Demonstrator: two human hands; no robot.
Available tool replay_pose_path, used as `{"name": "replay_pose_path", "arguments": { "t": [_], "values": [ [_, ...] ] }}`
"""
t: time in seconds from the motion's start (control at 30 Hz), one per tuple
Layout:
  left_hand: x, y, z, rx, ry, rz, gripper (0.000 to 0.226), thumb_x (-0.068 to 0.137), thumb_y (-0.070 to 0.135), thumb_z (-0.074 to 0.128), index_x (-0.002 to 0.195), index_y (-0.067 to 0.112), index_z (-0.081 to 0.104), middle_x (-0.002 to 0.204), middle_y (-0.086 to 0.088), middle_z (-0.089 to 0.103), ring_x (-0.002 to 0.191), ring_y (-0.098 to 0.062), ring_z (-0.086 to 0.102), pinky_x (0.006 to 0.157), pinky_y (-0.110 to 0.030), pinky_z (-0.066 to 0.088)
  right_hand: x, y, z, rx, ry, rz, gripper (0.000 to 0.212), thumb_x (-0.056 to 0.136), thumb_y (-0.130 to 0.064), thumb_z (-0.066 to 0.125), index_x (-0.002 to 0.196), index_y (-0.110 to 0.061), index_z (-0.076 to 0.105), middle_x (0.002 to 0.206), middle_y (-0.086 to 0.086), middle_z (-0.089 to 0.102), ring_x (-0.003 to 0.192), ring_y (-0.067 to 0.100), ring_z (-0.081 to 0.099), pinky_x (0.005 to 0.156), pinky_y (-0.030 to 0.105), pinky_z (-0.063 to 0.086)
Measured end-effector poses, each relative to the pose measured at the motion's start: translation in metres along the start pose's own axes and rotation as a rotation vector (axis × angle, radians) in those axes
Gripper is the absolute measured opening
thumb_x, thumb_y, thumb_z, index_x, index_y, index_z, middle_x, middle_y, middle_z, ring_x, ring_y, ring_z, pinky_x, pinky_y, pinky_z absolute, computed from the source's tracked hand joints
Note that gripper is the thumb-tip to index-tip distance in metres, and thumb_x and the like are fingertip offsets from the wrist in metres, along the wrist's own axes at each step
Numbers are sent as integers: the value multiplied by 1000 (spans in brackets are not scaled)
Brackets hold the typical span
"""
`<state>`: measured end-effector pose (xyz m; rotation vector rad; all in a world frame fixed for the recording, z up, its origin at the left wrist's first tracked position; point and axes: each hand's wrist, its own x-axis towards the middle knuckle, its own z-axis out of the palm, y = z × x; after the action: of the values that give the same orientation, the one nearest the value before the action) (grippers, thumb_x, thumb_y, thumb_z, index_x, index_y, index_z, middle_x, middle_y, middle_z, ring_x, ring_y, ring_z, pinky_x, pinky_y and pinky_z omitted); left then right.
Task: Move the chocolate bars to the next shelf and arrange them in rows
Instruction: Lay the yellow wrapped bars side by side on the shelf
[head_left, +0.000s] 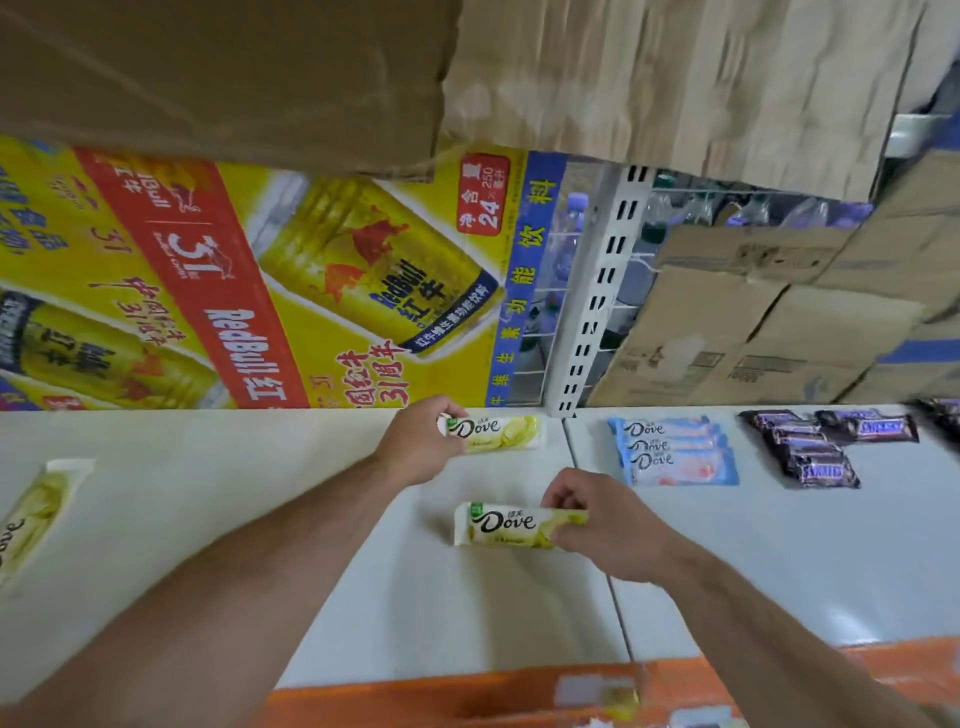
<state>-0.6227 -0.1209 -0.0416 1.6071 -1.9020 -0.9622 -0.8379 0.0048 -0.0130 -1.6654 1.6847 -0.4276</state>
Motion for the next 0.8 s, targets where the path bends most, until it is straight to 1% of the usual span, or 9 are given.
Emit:
{"name": "replay_pose_path", "arguments": {
  "t": [0.07,0.17,0.23,0.3,0.4,0.5,0.57,0.7,0.8],
  "values": [
    [5,3,10,32,41,-12,27,84,16,71,107,28,67,100,3,60,65,-7,52,45,-12,34,2,12,-9,1,-25,-11,19,77,-13,67,82,-30,61,72,-8,62,59,7,54,55,31,47],
    [10,3,18,116,70,-17,33,83,22,72,115,29,65,119,1,58,89,-12,56,71,-18,41,6,24,-15,11,-61,-27,19,78,-15,66,81,-33,60,72,-10,62,58,9,55,56,36,51],
    [9,2,17,138,53,-25,46,79,26,77,123,27,62,121,-1,54,97,-14,57,82,-22,44,9,29,-15,14,-63,-43,20,79,-16,66,81,-34,59,74,-9,63,60,9,56,56,34,52],
    [8,1,14,127,31,-30,55,75,26,81,126,25,61,119,-2,50,97,-15,59,86,-23,46,12,33,-12,8,-60,-54,20,78,-17,67,81,-34,58,76,-10,63,62,7,56,58,29,51],
    [10,1,13,191,25,-27,45,79,24,78,122,26,64,116,-2,47,94,-13,53,83,-18,39,14,35,-8,-14,-68,-64,19,78,-19,67,82,-35,57,77,-11,64,65,6,57,61,27,50],
    [12,0,14,193,56,-32,33,83,20,74,116,25,67,113,-4,49,79,-9,49,72,-17,36,15,38,-8,-14,-73,-58,19,79,-20,68,84,-35,57,76,-12,63,66,4,57,61,24,50],
    [12,-2,13,172,70,-40,33,84,18,73,116,24,67,110,-2,48,73,-7,46,70,-18,36,15,38,-7,-7,-67,-50,18,78,-20,69,84,-35,59,77,-12,64,69,5,59,64,22,49],
    [11,-7,12,150,79,-15,35,84,18,73,117,25,66,110,0,46,72,-5,46,69,-16,35,17,35,-3,-19,-45,-44,19,77,-20,69,83,-36,59,76,-13,65,70,4,60,64,22,50],
    [12,-8,9,123,71,-7,39,82,19,75,120,24,65,111,-2,48,73,-7,48,67,-15,37,18,31,-1,-35,-24,-24,18,76,-21,68,83,-36,59,78,-12,67,72,5,62,65,24,52]
  ]
}}
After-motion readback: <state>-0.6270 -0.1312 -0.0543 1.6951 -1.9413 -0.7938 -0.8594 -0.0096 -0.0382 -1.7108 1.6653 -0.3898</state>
